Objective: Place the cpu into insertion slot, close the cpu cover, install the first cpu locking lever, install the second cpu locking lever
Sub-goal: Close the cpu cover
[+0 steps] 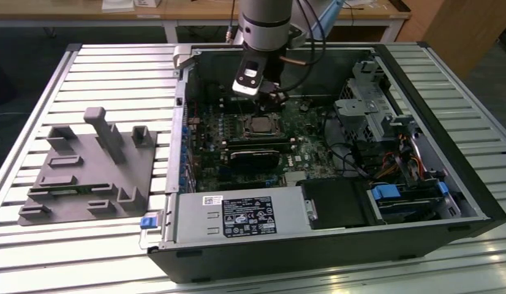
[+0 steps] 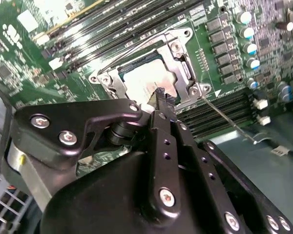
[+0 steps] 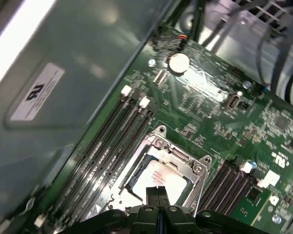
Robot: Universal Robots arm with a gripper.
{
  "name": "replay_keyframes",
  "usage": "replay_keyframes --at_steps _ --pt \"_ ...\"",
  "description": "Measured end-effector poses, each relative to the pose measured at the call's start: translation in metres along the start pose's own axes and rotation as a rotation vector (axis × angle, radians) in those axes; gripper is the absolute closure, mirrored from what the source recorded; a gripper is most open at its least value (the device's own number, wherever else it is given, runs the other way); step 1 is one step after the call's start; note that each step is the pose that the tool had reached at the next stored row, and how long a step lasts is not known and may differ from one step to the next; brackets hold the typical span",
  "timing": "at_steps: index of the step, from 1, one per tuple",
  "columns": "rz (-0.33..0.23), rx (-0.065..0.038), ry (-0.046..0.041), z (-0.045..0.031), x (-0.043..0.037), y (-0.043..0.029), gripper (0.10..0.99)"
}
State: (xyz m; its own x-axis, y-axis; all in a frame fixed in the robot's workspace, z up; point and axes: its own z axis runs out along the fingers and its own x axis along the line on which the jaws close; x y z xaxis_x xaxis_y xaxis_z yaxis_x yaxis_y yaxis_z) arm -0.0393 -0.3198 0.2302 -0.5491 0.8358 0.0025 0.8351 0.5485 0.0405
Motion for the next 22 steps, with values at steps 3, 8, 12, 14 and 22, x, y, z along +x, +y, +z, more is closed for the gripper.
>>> replay_keyframes --at_steps 3,8,12,14,22 --pt "-0.055 0.0 0.0022 0.0001 0.0 0.0 0.98" --pt "-0.145 0.001 0.0055 0.0004 0.0 0.0 0.98" --pt "-0.217 0.001 0.0085 0.0007 0.0 0.0 0.98" --pt "-0.252 0.001 0.0098 0.0008 0.0 0.0 0.98" --pt "-0.389 0.001 0.0153 0.0011 0.0 0.0 0.98"
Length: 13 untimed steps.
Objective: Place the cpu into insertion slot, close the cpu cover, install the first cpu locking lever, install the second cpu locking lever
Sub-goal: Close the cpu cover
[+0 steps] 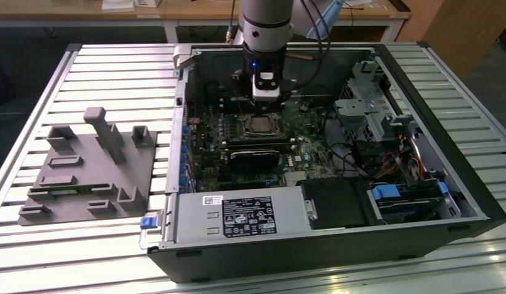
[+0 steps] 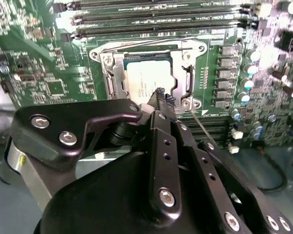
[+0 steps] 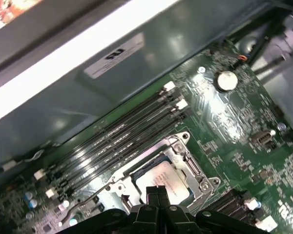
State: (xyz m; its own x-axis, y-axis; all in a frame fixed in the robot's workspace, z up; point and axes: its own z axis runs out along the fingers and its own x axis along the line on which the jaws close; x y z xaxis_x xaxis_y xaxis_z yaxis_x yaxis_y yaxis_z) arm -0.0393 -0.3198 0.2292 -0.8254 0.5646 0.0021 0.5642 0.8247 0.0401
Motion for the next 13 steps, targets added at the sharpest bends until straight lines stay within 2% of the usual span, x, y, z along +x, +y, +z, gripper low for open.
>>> replay_keyframes --at_steps 13 --pt "-0.194 0.001 0.0075 0.0004 0.0 0.0 0.98"
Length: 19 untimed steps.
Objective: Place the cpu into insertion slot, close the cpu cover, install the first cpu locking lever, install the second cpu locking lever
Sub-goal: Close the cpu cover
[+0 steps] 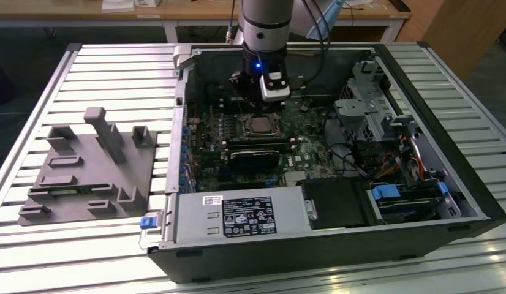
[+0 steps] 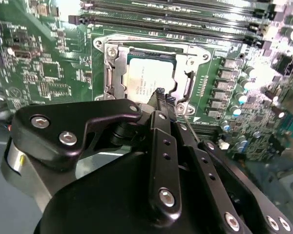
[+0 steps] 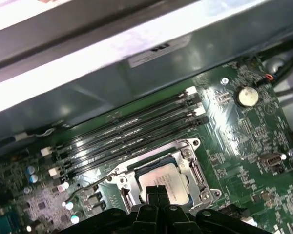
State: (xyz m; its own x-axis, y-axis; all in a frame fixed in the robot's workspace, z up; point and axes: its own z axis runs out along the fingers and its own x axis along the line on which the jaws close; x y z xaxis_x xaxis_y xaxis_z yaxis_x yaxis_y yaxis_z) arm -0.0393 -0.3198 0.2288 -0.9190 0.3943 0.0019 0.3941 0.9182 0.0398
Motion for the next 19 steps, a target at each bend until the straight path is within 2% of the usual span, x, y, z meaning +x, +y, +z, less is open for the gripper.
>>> replay_keyframes --at_steps 15,19 --pt "-0.204 0.0 0.0081 0.0004 0.0 0.0 0.98" --pt "-0.213 0.001 0.0083 0.0016 -0.0007 -0.0016 0.98"
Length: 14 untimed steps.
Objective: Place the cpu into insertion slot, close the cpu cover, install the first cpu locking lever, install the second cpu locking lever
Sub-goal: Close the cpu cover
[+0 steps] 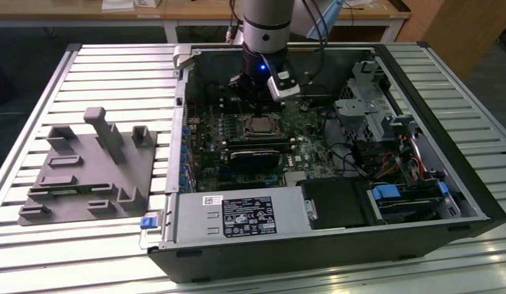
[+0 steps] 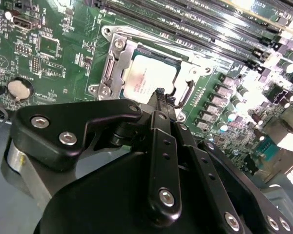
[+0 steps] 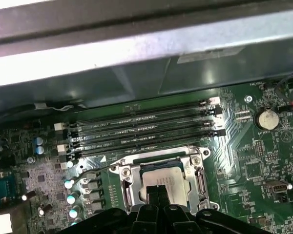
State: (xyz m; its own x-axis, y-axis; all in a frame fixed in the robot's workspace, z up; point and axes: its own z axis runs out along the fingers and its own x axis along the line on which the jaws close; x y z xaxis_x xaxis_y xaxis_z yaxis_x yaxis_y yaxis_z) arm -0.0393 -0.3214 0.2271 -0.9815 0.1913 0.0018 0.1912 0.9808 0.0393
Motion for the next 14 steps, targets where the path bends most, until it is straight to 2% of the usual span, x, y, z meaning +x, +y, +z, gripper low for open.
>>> replay_keyframes --at_steps 7,14 --pt "0.001 0.0 -0.0001 0.0082 0.0005 -0.0049 0.98" --pt "0.001 0.0 -0.0001 0.0152 0.0101 -0.0071 0.98"
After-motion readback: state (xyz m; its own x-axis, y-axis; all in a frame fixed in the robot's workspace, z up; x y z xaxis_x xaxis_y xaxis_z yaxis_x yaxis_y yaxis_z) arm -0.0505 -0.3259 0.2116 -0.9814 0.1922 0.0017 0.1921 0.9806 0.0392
